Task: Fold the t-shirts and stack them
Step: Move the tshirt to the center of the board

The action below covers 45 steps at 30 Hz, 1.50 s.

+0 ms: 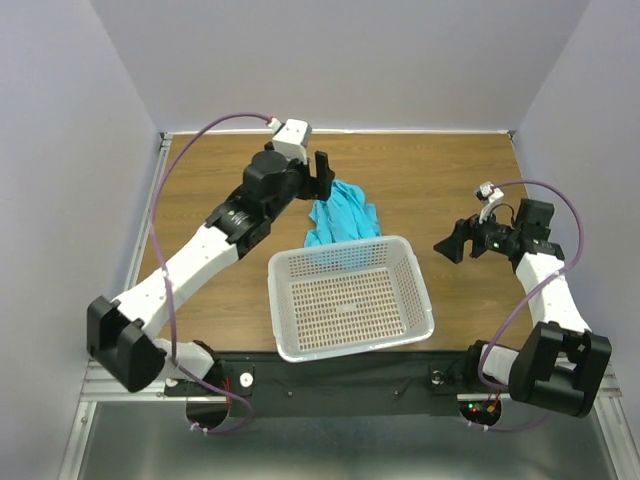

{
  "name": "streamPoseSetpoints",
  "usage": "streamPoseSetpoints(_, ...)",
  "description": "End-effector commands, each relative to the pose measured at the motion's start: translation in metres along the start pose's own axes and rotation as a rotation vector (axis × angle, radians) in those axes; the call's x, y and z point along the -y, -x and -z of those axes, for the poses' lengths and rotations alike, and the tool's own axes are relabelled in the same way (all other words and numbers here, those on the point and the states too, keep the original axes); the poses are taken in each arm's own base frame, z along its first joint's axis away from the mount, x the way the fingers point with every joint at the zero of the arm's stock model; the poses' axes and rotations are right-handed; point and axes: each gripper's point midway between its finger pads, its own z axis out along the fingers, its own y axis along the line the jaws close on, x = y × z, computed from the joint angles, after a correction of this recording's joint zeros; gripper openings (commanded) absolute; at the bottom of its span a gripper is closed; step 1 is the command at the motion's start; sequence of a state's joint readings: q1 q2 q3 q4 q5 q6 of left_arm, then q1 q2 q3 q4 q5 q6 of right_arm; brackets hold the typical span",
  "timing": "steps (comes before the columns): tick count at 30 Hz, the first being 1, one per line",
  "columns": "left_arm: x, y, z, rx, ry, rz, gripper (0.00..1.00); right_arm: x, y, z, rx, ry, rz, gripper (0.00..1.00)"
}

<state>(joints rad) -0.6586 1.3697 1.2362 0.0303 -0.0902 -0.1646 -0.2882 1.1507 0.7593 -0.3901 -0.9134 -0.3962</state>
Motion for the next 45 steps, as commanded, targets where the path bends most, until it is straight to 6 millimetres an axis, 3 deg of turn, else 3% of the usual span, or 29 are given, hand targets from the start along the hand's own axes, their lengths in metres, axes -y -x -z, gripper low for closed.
streamPoseSetpoints(1,-0.022,0.051,0.048,0.199,0.092,0.026,0.86,-0.023,0.014,0.006,-0.016,0.135,0.049,1.0)
streamPoseSetpoints(6,-0.05,0.024,0.086,0.224,0.188,0.087,0.88,-0.038,0.002,-0.001,-0.214,0.207,0.044,1.0)
streamPoseSetpoints(10,-0.066,-0.002,0.12,0.251,0.221,0.159,0.89,-0.049,-0.006,-0.021,-0.333,0.211,0.079,1.0)
streamPoseSetpoints(12,-0.069,-0.007,0.129,0.259,0.225,0.193,0.89,-0.049,0.001,-0.027,-0.348,0.202,0.136,1.0)
streamPoseSetpoints(13,-0.072,-0.011,0.137,0.266,0.233,0.204,0.89,-0.06,0.006,-0.033,-0.358,0.226,0.205,1.0)
streamPoseSetpoints(15,-0.074,-0.013,0.143,0.276,0.238,0.222,0.9,-0.06,0.024,-0.042,-0.348,0.22,0.364,1.0)
streamPoseSetpoints(18,-0.077,-0.011,0.152,0.3,0.247,0.227,0.91,-0.081,0.043,-0.063,-0.324,0.329,0.584,1.0)
streamPoseSetpoints(22,-0.075,-0.005,0.155,0.312,0.236,0.237,0.91,-0.105,0.045,-0.09,-0.346,0.474,0.784,1.0)
streamPoseSetpoints(28,-0.069,-0.01,0.152,0.299,0.202,0.272,0.91,-0.157,0.013,-0.131,-0.452,0.685,0.928,0.98)
streamPoseSetpoints(33,-0.067,-0.01,0.157,0.316,0.184,0.301,0.9,-0.175,-0.009,-0.159,-0.532,0.729,0.907,0.9)
streamPoseSetpoints(35,-0.066,-0.014,0.158,0.311,0.172,0.307,0.9,-0.178,-0.018,-0.167,-0.561,0.739,0.898,0.83)
streamPoseSetpoints(39,-0.067,-0.018,0.162,0.319,0.169,0.321,0.9,-0.181,-0.037,-0.172,-0.636,0.729,0.898,0.57)
streamPoseSetpoints(40,-0.068,-0.02,0.162,0.317,0.173,0.322,0.9,-0.183,-0.043,-0.171,-0.65,0.733,0.898,0.45)
streamPoseSetpoints(42,-0.069,-0.02,0.165,0.325,0.17,0.324,0.9,-0.183,-0.047,-0.172,-0.669,0.72,0.894,0.32)
streamPoseSetpoints(45,-0.068,-0.02,0.168,0.327,0.166,0.326,0.9,-0.189,-0.04,-0.169,-0.642,0.721,0.886,0.02)
